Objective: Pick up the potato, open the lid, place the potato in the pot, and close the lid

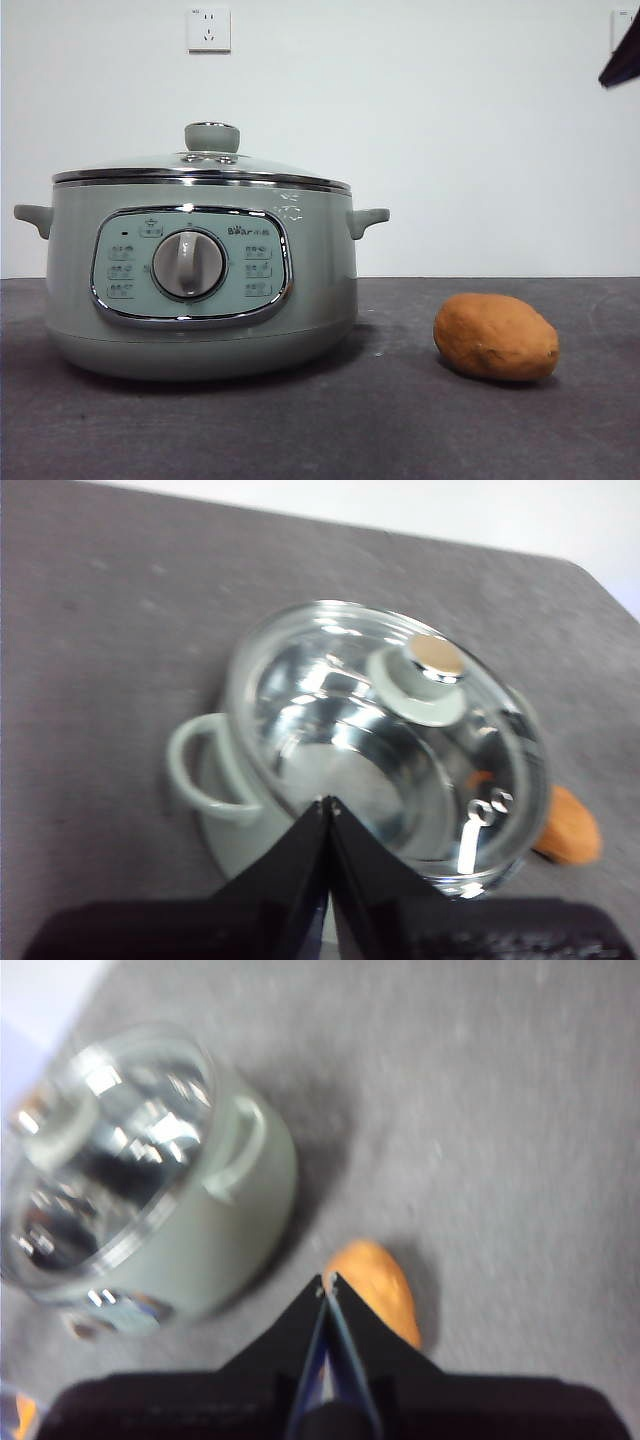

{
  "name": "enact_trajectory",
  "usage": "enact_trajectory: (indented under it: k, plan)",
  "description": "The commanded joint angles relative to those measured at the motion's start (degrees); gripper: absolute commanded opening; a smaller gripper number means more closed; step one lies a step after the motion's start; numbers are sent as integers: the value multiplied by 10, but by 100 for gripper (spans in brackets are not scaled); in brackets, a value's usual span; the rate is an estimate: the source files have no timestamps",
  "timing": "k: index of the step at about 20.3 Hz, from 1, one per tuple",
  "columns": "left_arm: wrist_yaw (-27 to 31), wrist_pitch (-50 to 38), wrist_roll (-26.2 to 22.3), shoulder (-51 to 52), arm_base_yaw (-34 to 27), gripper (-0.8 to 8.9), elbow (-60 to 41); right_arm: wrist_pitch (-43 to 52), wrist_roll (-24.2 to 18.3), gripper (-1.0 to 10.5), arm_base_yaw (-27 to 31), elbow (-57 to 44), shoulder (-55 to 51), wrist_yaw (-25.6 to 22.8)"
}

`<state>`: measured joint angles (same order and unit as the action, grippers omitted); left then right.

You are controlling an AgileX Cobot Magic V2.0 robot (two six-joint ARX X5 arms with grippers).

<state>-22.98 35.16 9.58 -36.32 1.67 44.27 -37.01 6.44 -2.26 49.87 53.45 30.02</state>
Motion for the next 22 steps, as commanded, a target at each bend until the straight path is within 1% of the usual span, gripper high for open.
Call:
enact_trajectory:
  k: [1,3,4,5,6,7,8,10,11,12,13,16,18,20,22]
  plan:
    - [-36,0,-13,-37,-1,-4,10,-18,-25,-12,-1,1,12,1]
    - [-48,1,-15,-64,-1,2,11,-28,-43,72,-1,1,15,0]
    - [-50,1,-19,-74,-1,35,11,-28,-46,170,-1,1,15,0]
    - [-59,1,-22,-80,-1,158,11,-28,-46,305,-1,1,15,0]
    - [-60,-2,-22,-84,-1,312,11,-28,-45,444,-1,1,15,0]
    - [-59,-5,-22,-86,-1,407,11,-28,-44,538,-1,1,15,-1]
    - [-59,-10,-21,-86,-1,409,12,-28,-44,550,-2,1,15,-2]
    - [-61,-22,-21,-85,-1,409,12,-27,-38,535,-16,1,15,-4]
    - [-65,-27,-21,-85,-1,409,12,-24,-37,535,-29,1,16,-7]
    - [-76,-33,-20,-85,-1,409,12,-20,-33,535,-47,2,17,-21]
    - [-87,-39,-12,-85,0,409,13,-19,-33,535,-71,3,19,-48]
    - [-89,-40,-6,-85,9,409,31,-19,-28,535,-163,18,47,-159]
    - [-89,-41,-6,-85,17,409,49,-19,-28,535,-219,37,85,-212]
    - [-88,-40,-6,-85,26,409,66,-19,-24,534,-259,56,129,-249]
    - [-88,-38,-6,-85,33,409,82,-18,-24,533,-285,72,177,-277]
